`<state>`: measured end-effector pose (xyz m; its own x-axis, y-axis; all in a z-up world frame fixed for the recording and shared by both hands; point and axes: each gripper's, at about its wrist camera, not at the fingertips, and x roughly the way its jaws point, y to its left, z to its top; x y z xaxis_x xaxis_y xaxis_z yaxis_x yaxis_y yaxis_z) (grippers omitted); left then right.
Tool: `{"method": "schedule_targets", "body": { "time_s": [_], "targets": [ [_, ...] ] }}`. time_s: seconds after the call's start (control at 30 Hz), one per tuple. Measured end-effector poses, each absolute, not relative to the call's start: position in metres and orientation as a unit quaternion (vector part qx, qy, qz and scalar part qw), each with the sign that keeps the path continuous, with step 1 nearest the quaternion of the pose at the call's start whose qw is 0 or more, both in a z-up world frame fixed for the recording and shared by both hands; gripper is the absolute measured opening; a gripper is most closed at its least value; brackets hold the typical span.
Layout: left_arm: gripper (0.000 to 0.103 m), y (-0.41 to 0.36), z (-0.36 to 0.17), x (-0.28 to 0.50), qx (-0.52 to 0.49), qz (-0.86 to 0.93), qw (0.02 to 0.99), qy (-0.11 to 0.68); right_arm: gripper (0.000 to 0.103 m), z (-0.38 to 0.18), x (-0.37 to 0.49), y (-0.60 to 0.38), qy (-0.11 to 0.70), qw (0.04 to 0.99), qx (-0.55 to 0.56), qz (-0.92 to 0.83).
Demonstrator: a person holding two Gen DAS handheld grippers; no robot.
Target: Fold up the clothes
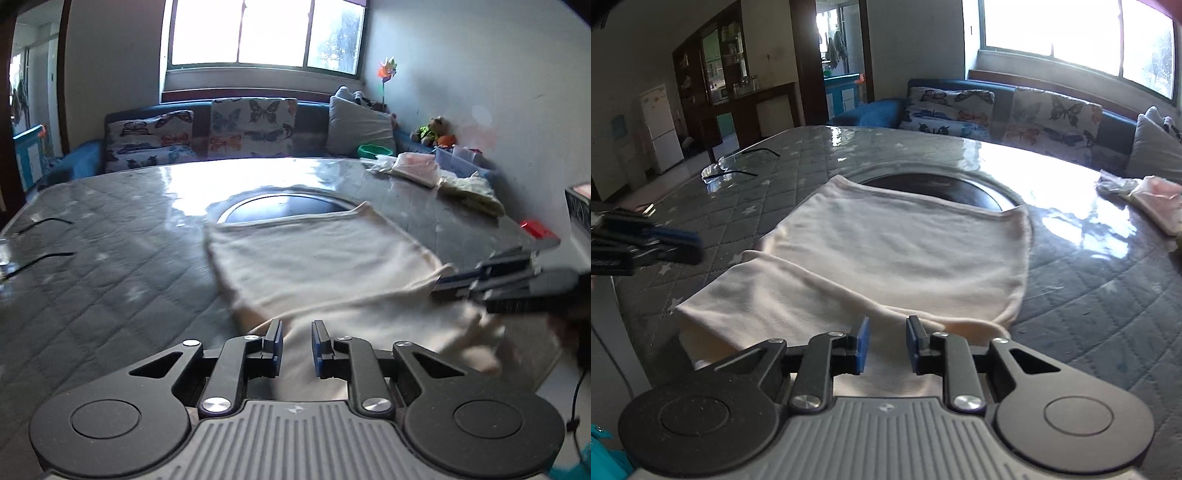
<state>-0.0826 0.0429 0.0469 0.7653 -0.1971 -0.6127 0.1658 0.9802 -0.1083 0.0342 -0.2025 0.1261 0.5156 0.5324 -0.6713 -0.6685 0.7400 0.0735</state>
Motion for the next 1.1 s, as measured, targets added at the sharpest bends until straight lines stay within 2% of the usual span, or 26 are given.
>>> {"method": "schedule_targets", "body": {
  "time_s": [0.13, 0.27, 0.4, 0.7, 0.87, 1.0, 1.1],
  "targets": [
    [0.018, 0.01, 0.043, -0.066, -0.001, -0.13, 0.938, 0.32, 0.03, 0.124, 0.032, -0.192, 0.35, 0.857, -0.103, 0.365],
    [0.019, 0.003, 0.024, -0.056, 0.021, -0.12, 0.928, 0.353, 0.031, 0.118, 0.03, -0.188, 0.355, 0.852, -0.109, 0.368],
    [0.027, 0.022, 0.011, -0.06, 0.004, -0.102, 0.926, 0.364, 0.031, 0.108, 0.035, -0.194, 0.374, 0.848, -0.098, 0.362],
    [0.027, 0.039, 0.032, -0.064, -0.006, -0.089, 0.94, 0.33, 0.031, 0.114, 0.034, -0.197, 0.365, 0.852, -0.096, 0.362],
    [0.027, 0.048, 0.015, -0.044, -0.017, -0.076, 0.931, 0.358, 0.032, 0.117, 0.044, -0.199, 0.359, 0.86, -0.091, 0.35],
    [0.027, 0.051, 0.018, -0.049, -0.012, -0.078, 0.933, 0.352, 0.032, 0.111, 0.049, -0.202, 0.368, 0.858, -0.095, 0.345],
    [0.029, 0.046, 0.028, -0.061, -0.006, -0.09, 0.936, 0.339, 0.038, 0.119, 0.041, -0.204, 0.362, 0.857, -0.102, 0.352]
  ]
}}
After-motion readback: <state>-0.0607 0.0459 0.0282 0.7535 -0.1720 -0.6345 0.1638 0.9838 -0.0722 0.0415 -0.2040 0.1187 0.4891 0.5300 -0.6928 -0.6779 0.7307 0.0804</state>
